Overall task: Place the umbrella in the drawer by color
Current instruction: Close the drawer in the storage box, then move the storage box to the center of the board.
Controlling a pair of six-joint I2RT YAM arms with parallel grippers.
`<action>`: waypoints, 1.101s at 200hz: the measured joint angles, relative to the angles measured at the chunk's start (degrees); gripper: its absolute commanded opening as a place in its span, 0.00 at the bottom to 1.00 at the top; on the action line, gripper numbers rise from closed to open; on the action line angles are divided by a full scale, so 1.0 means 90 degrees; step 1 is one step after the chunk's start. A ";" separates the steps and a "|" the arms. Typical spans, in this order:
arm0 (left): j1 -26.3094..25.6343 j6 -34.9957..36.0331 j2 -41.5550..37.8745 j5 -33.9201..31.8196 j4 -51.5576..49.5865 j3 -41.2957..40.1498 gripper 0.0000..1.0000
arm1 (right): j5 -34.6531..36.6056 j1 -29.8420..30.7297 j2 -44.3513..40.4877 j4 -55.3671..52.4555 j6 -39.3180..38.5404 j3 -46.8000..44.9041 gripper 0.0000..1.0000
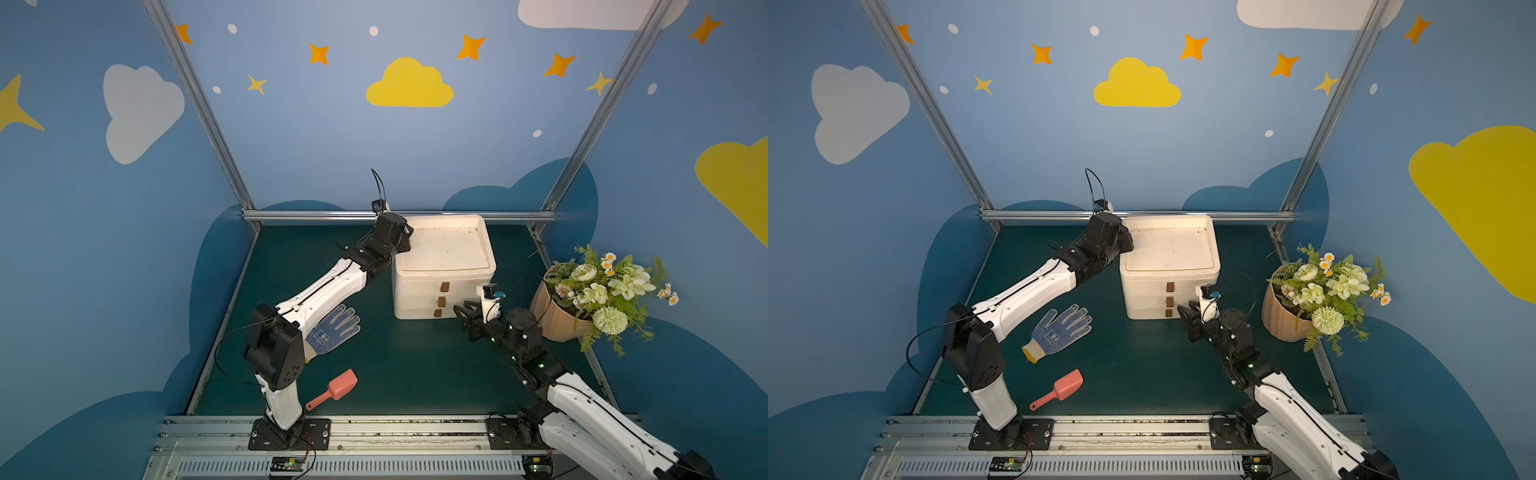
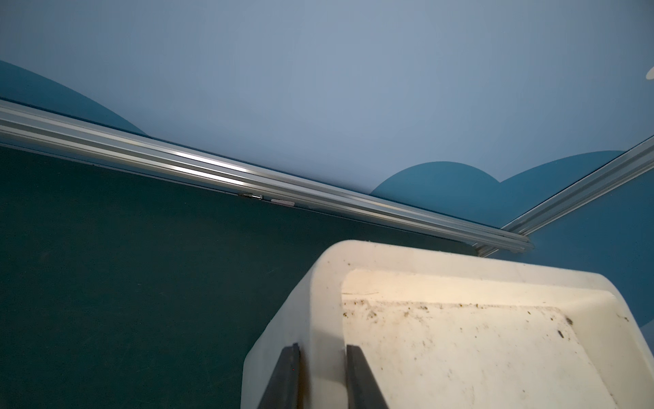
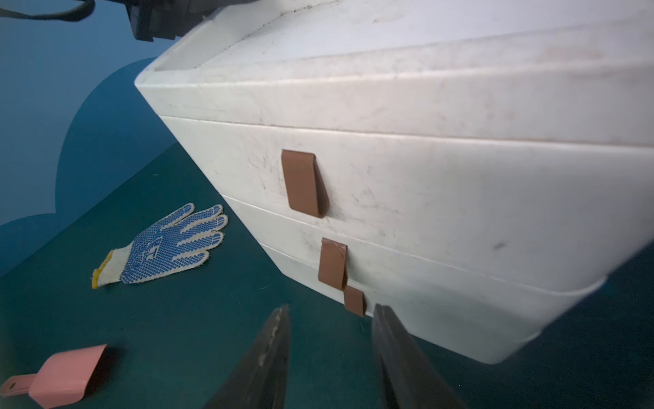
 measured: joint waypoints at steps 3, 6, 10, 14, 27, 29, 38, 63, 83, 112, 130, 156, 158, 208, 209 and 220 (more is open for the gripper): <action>0.0000 0.0010 -0.0027 -0.0005 0.0000 -0.0032 0.07 | 0.0029 0.0000 -0.0102 -0.0078 -0.0024 -0.0012 0.46; -0.0002 0.0024 -0.0063 -0.0012 0.0002 -0.0075 0.07 | 0.0058 0.0000 -0.0223 -0.0138 -0.0051 -0.0032 0.46; -0.0002 0.0036 -0.0102 -0.0024 0.0002 -0.0119 0.07 | 0.0092 0.0000 -0.0376 -0.0216 -0.0109 -0.0070 0.46; -0.0002 0.0053 -0.0146 -0.0032 0.0005 -0.0172 0.07 | 0.0131 0.0000 -0.0544 -0.0274 -0.0158 -0.0121 0.46; -0.0002 0.0114 -0.0316 -0.0049 0.0015 -0.0367 0.07 | 0.0277 0.0000 -0.1078 -0.0432 -0.0277 -0.0321 0.46; -0.0002 0.0124 -0.0342 -0.0051 0.0017 -0.0398 0.07 | 0.0318 0.0000 -0.1158 -0.0459 -0.0299 -0.0357 0.46; 0.0002 0.0160 -0.0466 -0.0056 0.0027 -0.0537 0.07 | 0.0437 0.0000 -0.1506 -0.0561 -0.0347 -0.0498 0.46; 0.0034 0.0272 -0.0780 -0.0022 0.0066 -0.0891 0.08 | 0.0821 0.0000 -0.2305 -0.0767 -0.0432 -0.0765 0.47; 0.0049 0.0376 -0.0974 -0.0007 0.0100 -0.1117 0.08 | 0.1175 -0.0002 -0.2594 -0.0843 -0.0483 -0.0882 0.47; 0.0053 0.0435 -0.1241 -0.0087 0.0202 -0.1455 0.08 | 0.1596 -0.0002 -0.2620 -0.0928 -0.0517 -0.0959 0.48; 0.0053 0.0432 -0.1416 -0.0214 0.0253 -0.1661 0.08 | 0.1846 -0.0002 -0.2579 -0.0923 -0.0520 -0.1020 0.48; 0.0053 0.0432 -0.1651 -0.0415 0.0265 -0.1916 0.08 | 0.2217 -0.0005 -0.2463 -0.0906 -0.0493 -0.1156 0.48; 0.0053 0.0432 -0.1668 -0.0430 0.0265 -0.1933 0.08 | 0.2246 -0.0005 -0.2448 -0.0903 -0.0491 -0.1163 0.48; 0.0056 0.0454 -0.1933 -0.0568 0.0459 -0.2283 0.09 | 0.2963 -0.0068 -0.2050 -0.0653 -0.0459 -0.1205 0.98; 0.0056 0.0454 -0.1936 -0.0568 0.0464 -0.2288 0.09 | 0.2977 -0.0068 -0.2042 -0.0648 -0.0452 -0.1205 0.98; 0.0061 0.0452 -0.1999 -0.0559 0.0563 -0.2390 0.09 | 0.3126 -0.0104 -0.1940 -0.0556 -0.0478 -0.1205 0.98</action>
